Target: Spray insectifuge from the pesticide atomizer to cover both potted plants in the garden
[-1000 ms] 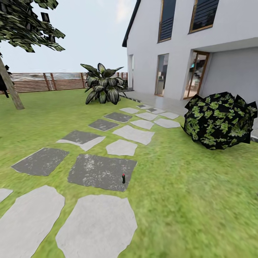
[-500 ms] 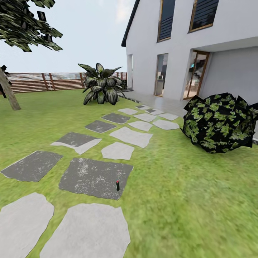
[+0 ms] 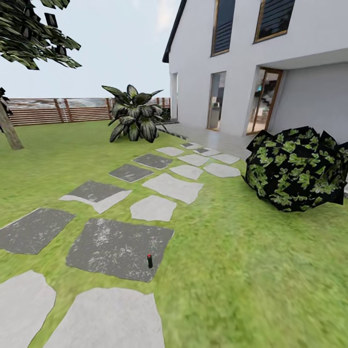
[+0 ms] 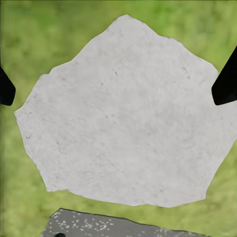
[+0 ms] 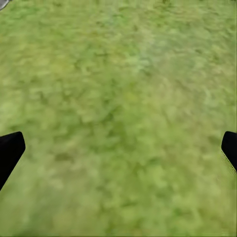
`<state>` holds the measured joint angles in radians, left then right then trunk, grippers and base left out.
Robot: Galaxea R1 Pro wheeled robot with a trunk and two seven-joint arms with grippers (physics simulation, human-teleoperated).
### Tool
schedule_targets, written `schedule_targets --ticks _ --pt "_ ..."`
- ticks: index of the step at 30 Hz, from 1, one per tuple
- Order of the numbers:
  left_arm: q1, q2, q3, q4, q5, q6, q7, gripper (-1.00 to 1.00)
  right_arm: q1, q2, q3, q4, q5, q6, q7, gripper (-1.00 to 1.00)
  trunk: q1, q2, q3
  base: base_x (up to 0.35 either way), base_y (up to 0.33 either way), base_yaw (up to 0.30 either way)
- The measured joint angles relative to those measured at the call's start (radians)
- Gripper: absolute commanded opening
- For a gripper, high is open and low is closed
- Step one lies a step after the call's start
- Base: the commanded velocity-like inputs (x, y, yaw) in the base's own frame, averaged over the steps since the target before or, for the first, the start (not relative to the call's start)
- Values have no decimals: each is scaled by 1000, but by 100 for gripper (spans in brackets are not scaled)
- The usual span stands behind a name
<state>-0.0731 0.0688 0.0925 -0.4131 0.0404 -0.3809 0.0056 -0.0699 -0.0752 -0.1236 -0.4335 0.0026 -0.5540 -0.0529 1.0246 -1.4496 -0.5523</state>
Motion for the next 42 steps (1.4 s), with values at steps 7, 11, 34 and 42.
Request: schedule_targets --ticks 7,11,34,42 --pt "0 0 0 0 0 0 0 100 0 0 -1 0 0 0 0 100 0 0 0 282 -199 0" --pt "0 -1 0 0 0 -1 0 100 0 0 0 0 0 0 -1 100 0 0 0 280 -201 0" --pt "-1 -1 0 0 0 -1 0 100 0 4 -1 -5 -1 0 -1 100 0 0 0 260 -217 0" --pt "-1 -1 0 0 0 -1 0 100 0 5 -3 -4 -1 0 -1 100 0 0 0 236 -233 0"
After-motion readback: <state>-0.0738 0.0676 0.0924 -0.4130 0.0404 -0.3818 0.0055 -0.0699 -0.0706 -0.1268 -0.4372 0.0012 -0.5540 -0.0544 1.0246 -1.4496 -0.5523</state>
